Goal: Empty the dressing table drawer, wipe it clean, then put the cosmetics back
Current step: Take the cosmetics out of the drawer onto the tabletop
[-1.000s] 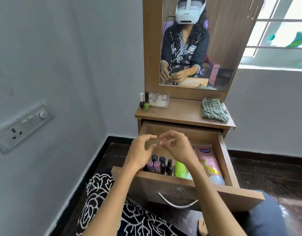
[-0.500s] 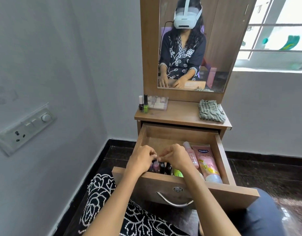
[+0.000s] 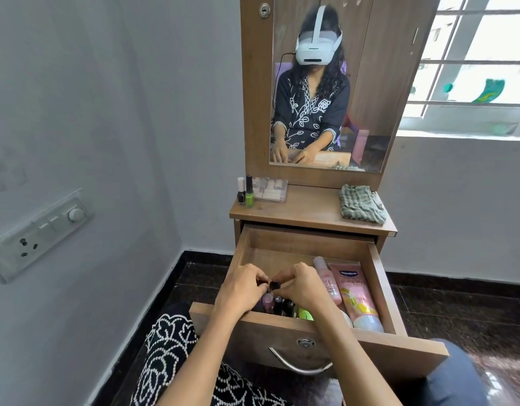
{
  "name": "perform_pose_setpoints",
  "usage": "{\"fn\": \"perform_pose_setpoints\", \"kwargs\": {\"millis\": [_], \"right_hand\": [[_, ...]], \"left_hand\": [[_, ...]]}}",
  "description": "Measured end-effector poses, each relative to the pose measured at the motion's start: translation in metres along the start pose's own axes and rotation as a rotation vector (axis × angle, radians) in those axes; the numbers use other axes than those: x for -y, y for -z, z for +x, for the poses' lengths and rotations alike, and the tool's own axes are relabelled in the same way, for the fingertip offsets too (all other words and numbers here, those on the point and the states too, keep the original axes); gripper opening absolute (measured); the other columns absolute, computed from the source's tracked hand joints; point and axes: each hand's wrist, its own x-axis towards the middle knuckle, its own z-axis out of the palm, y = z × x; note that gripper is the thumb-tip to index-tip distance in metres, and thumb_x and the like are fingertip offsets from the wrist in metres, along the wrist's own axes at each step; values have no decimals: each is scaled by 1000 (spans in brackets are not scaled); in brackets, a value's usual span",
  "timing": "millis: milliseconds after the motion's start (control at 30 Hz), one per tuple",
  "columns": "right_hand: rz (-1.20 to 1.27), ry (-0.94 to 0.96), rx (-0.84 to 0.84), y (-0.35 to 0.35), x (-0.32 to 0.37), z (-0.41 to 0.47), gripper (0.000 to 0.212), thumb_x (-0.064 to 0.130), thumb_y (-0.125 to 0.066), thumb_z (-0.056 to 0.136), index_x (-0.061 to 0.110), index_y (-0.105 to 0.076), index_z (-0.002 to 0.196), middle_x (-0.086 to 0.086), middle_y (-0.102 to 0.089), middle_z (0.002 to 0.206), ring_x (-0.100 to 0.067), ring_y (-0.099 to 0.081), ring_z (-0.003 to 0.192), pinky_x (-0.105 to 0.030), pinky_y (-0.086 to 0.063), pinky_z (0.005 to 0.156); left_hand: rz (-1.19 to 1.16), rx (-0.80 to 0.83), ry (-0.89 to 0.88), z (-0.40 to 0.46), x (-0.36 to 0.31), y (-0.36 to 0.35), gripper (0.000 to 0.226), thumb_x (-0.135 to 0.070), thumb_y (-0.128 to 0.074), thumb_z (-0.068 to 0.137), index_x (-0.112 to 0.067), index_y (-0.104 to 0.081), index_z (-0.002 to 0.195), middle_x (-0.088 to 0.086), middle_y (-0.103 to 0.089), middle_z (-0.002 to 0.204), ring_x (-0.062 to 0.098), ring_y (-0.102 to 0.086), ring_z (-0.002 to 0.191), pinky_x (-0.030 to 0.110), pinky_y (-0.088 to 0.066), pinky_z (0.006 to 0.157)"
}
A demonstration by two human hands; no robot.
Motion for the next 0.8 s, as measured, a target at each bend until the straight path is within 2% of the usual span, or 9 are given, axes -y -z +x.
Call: {"fn": "perform_pose_setpoints", "kwargs": {"millis": [167, 267, 433, 600, 800], "right_hand": [[-22, 45, -5, -1, 2, -1, 22, 17, -76, 74, 18, -76, 96, -1, -74, 96, -12, -67, 83, -24, -55, 75], [-15, 43, -31, -1, 3, -2, 22, 18, -77, 72, 18, -77, 93, -2, -74, 93, -14, -67, 82, -28, -55, 75], [34, 60, -44, 0, 6, -5, 21, 14, -75, 72, 17, -77, 93, -1, -74, 89, -10, -67, 75, -24, -55, 71], [101, 49, -86, 1, 9, -7, 24, 12, -77, 73, 14, -76, 97, -1, -74, 92, -5, -66, 71, -16, -52, 66], [201, 53, -159, 3, 12, -10, 21, 16, -77, 74, 16, -76, 94, 4, -74, 86, -2, -68, 71, -20, -56, 69]], "left_hand": [[8, -4, -3, 0, 0, 0, 24, -21, -62, 89, -20, -67, 112, -1, -65, 117, 14, -61, 105, 27, -48, 86], [19, -21, -28, 0, 0, 0, 24, -19, -60, 90, -19, -68, 112, -1, -65, 119, 15, -60, 108, 29, -49, 90], [25, -37, -54, -1, 1, 0, 27, -17, -58, 91, -19, -65, 117, 0, -62, 122, 15, -58, 112, 30, -47, 93], [23, -88, -77, -3, -1, 1, 29, -20, -54, 94, -20, -63, 121, 0, -63, 122, 16, -59, 110, 29, -48, 89], [-13, -188, -124, -7, -8, 6, 30, -21, -50, 96, -18, -61, 124, 0, -64, 122, 15, -60, 111, 27, -49, 91]]}}
